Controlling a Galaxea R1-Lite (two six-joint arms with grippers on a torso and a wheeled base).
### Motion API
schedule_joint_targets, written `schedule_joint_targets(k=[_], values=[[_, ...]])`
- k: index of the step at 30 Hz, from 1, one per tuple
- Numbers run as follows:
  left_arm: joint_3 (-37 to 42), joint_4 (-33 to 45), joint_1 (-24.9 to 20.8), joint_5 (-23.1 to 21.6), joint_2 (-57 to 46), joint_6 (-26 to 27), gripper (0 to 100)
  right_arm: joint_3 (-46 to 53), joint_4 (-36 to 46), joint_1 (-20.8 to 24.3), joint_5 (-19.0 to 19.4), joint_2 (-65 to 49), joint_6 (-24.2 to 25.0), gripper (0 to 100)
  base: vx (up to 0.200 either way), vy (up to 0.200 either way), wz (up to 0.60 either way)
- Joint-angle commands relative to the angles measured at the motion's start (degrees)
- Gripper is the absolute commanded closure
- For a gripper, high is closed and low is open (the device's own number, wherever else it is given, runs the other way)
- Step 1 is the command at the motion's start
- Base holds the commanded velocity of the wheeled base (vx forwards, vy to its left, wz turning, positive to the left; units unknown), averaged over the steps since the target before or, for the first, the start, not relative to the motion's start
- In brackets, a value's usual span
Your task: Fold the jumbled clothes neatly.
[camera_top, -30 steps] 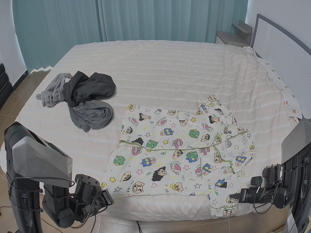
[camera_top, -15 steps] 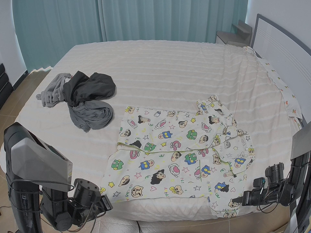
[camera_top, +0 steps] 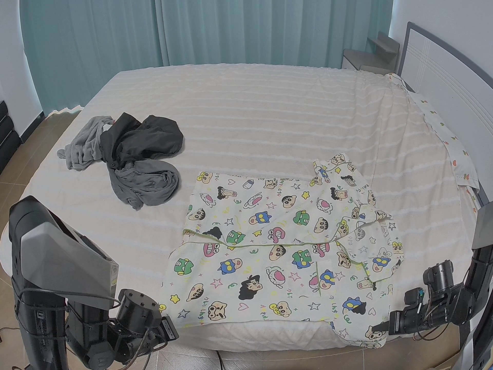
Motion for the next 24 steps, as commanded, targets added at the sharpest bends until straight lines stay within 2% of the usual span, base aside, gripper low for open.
schedule_joint_targets(k=[1, 6, 24], values=[[0.95, 0.05, -0.45, 0.06, 0.42, -0.09, 100, 1.01, 3.23, 0.02, 0.18, -3.96, -0.58, 100, 0.000, 0.000, 0.00], [2.10, -0.04, -1.33, -0.03, 1.03, -0.09, 100, 1.01, 7.89, -0.07, 1.67, -7.13, -1.81, 100, 0.000, 0.000, 0.00], [2.54, 0.14, -2.03, 0.06, 1.30, -1.41, 100, 1.01, 16.59, -0.51, 1.67, -11.70, -4.62, 100, 0.000, 0.000, 0.00]])
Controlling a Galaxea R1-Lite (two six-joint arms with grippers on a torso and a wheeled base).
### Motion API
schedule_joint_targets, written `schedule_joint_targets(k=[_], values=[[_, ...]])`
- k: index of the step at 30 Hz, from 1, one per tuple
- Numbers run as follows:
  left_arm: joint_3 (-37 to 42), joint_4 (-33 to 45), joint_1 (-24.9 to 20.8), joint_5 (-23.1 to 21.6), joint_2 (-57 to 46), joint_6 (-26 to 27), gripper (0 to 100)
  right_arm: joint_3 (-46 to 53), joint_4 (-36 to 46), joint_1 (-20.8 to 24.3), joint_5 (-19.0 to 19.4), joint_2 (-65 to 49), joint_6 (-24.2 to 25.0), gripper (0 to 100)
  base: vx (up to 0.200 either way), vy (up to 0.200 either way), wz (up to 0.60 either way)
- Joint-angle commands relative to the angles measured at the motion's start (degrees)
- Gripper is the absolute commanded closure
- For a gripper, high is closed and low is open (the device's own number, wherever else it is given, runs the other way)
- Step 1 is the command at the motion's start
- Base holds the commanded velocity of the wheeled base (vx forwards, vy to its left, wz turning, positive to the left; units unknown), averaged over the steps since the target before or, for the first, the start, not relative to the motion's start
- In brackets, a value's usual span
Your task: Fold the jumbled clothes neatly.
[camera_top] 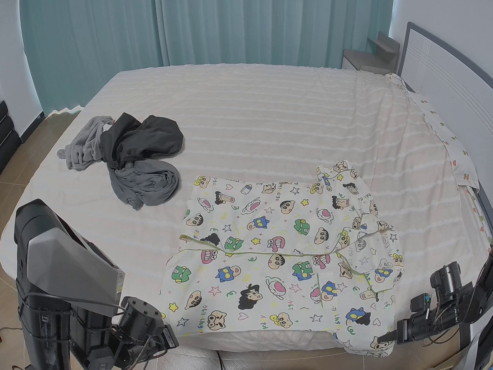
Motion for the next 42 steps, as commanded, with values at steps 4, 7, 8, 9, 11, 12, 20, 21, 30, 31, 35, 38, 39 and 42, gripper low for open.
schedule_joint_targets(k=[4, 7, 8, 9, 11, 12, 20, 21, 30, 31, 35, 38, 39, 42], values=[[0.57, -0.41, -0.06, -0.01, -0.36, -0.04, 100, 0.99, -0.18, -0.25, 0.09, -2.57, 0.08, 100, 0.000, 0.000, 0.00], [0.57, -2.69, 0.29, 0.07, -1.07, 0.04, 100, 0.99, -0.09, -0.25, 0.62, -5.29, 0.17, 100, 0.000, 0.000, 0.00], [0.57, -2.96, 0.46, 0.16, -1.42, 0.04, 100, 0.99, -0.09, -0.34, 0.62, -6.09, 0.17, 100, 0.000, 0.000, 0.00], [0.57, -3.22, 0.64, 0.07, -1.77, 0.13, 100, 0.99, -0.18, -0.43, 0.71, -6.61, 0.26, 100, 0.000, 0.000, 0.00], [0.57, -3.31, 0.64, 0.07, -1.86, 0.13, 100, 0.99, -0.27, -0.43, 0.71, -6.88, 0.35, 100, 0.000, 0.000, 0.00], [0.48, -4.54, 0.73, 0.16, -3.09, 0.13, 100, 0.99, -0.62, -0.87, 0.71, -8.72, 0.61, 100, 0.000, 0.000, 0.00], [-1.98, -9.37, 2.66, 2.01, -3.88, 1.63, 100, -0.95, -1.59, -2.10, 0.71, -13.03, 2.98, 100, 0.000, 0.000, 0.00], [-2.59, -9.46, 3.19, 2.18, -3.88, 2.50, 100, -1.65, -1.94, -2.10, 0.71, -13.73, 4.30, 100, 0.000, 0.000, 0.00], [-8.13, -9.02, 4.68, 2.18, -5.02, 5.58, 100, -6.13, -2.29, -2.19, 0.53, -13.47, 6.94, 100, 0.000, 0.000, 0.00], [-8.83, -9.02, 4.77, 2.18, -5.02, 5.67, 100, -6.75, -2.29, -2.28, 0.53, -13.20, 7.38, 100, 0.000, 0.000, 0.00], [-11.56, -8.76, 4.86, 2.18, -5.02, 6.64, 100, -9.38, -2.38, -2.28, 0.27, -11.71, 9.40, 100, 0.000, 0.000, 0.00], [-13.58, -7.88, 5.30, 2.18, -5.02, 7.51, 100, -10.70, -2.47, -2.36, 0.18, -10.74, 10.10, 100, 0.000, 0.000, 0.00], [-14.37, -7.26, 5.47, 2.18, -5.02, 7.60, 100, -11.14, -2.47, -2.36, 0.27, -10.66, 10.19, 100, 0.000, 0.000, 0.00], [-16.48, -5.24, 6.09, 2.18, -5.20, 7.60, 100, -12.28, -2.47, -2.54, 0.18, -10.22, 10.37, 100, 0.000, 0.000, 0.00]])
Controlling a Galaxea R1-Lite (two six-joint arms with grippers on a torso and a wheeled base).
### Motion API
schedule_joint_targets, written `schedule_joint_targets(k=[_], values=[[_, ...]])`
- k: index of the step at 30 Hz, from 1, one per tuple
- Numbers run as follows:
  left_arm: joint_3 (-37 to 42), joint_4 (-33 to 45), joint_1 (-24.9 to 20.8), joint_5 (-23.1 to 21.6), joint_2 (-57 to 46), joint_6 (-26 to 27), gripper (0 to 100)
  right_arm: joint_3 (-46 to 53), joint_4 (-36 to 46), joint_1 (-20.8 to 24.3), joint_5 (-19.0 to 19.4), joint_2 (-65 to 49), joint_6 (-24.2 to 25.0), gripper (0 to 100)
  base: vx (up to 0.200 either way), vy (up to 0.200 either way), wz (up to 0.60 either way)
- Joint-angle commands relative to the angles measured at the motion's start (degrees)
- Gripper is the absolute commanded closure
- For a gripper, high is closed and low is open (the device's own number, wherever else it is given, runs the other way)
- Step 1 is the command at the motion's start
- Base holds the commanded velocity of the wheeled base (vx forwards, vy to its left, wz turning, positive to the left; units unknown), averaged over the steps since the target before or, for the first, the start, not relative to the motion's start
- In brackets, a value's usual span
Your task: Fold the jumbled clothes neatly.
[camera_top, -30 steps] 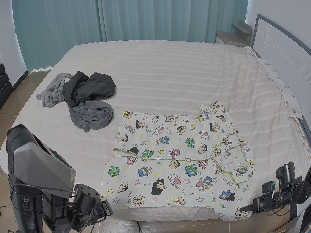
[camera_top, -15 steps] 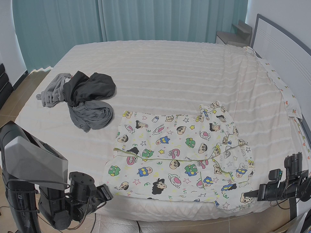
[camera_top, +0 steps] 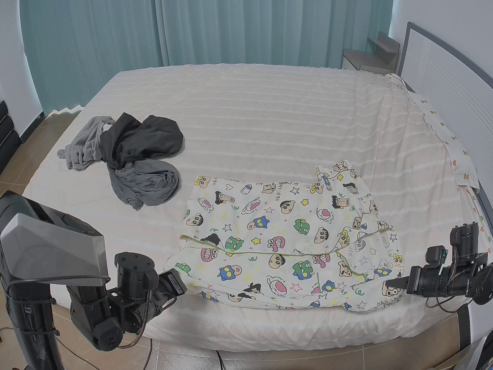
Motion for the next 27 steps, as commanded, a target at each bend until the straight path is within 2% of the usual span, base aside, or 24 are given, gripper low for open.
schedule_joint_targets(k=[1, 6, 10, 19, 27], values=[[-4.10, 3.04, 1.18, -0.07, -0.72, 0.13, 100, -2.59, -0.09, -0.76, -0.01, 2.01, 0.60, 100, 0.000, 0.000, 0.00], [-9.29, 8.66, 2.41, -0.07, -1.34, 0.13, 100, -4.70, -1.14, -1.82, -0.01, 4.12, 1.92, 100, 0.000, 0.000, 0.00], [-13.50, 13.23, 2.85, -0.07, -1.78, 0.13, 100, -4.87, -5.45, -2.70, -0.19, 7.37, 2.80, 100, 0.000, 0.000, 0.00], [-23.61, 24.57, 3.55, -0.51, -1.16, 0.04, 100, -4.08, -20.74, -3.31, -1.86, 17.92, 5.35, 100, 0.000, 0.000, 0.00], [-30.47, 29.23, 5.22, -0.60, 1.65, -0.13, 100, -4.34, -30.85, -3.31, -2.30, 23.54, 6.58, 100, 0.000, 0.000, 0.00]])
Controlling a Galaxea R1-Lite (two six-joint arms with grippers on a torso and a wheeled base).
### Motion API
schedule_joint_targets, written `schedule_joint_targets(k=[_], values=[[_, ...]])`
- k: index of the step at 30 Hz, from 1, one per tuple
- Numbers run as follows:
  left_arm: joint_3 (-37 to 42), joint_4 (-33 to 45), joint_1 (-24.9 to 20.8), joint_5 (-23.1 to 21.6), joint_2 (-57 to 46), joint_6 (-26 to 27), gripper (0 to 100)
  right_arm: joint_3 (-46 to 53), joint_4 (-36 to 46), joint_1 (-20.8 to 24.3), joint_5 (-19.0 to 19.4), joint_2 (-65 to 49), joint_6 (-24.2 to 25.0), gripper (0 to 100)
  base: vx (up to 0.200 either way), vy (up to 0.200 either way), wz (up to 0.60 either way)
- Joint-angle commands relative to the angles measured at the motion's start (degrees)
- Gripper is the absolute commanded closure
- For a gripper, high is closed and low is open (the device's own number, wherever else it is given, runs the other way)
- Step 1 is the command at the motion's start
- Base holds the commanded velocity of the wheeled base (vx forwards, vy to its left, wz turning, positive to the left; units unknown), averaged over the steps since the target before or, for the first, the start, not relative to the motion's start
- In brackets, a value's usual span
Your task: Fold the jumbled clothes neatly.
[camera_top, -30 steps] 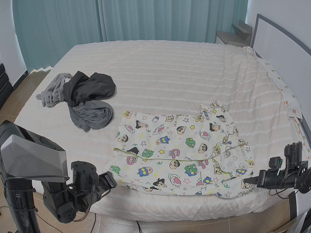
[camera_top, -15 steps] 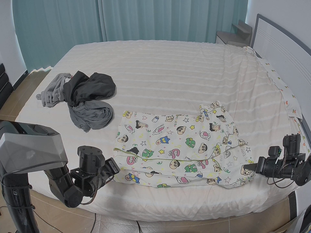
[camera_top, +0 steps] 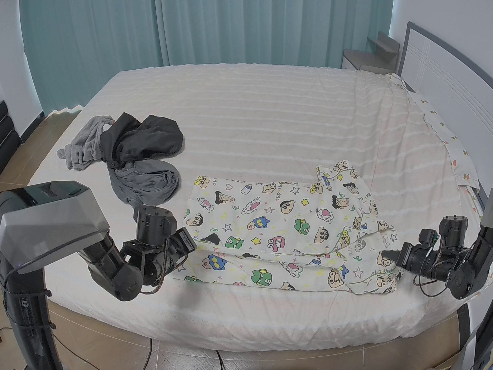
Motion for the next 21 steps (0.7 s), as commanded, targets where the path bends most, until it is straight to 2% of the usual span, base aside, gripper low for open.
schedule_joint_targets(k=[1, 9, 13, 21], values=[[-4.07, 1.54, 1.18, 0.00, 2.59, -0.10, 100, -0.21, -4.46, -0.05, -0.23, 5.34, 1.66, 100, 0.000, 0.000, 0.00], [-7.49, 2.07, 1.71, -0.09, 6.46, -0.18, 100, -0.91, -15.27, 0.30, -3.66, 11.67, 3.51, 100, 0.000, 0.000, 0.00], [-9.25, 2.07, 1.71, -0.09, 7.77, -0.18, 100, -1.00, -19.49, 0.48, -3.66, 14.30, 3.59, 100, 0.000, 0.000, 0.00], [-10.66, 1.98, 1.62, -0.18, 8.39, -0.53, 100, -2.23, -20.46, 0.48, -3.66, 15.27, 4.91, 100, 0.000, 0.000, 0.00]])
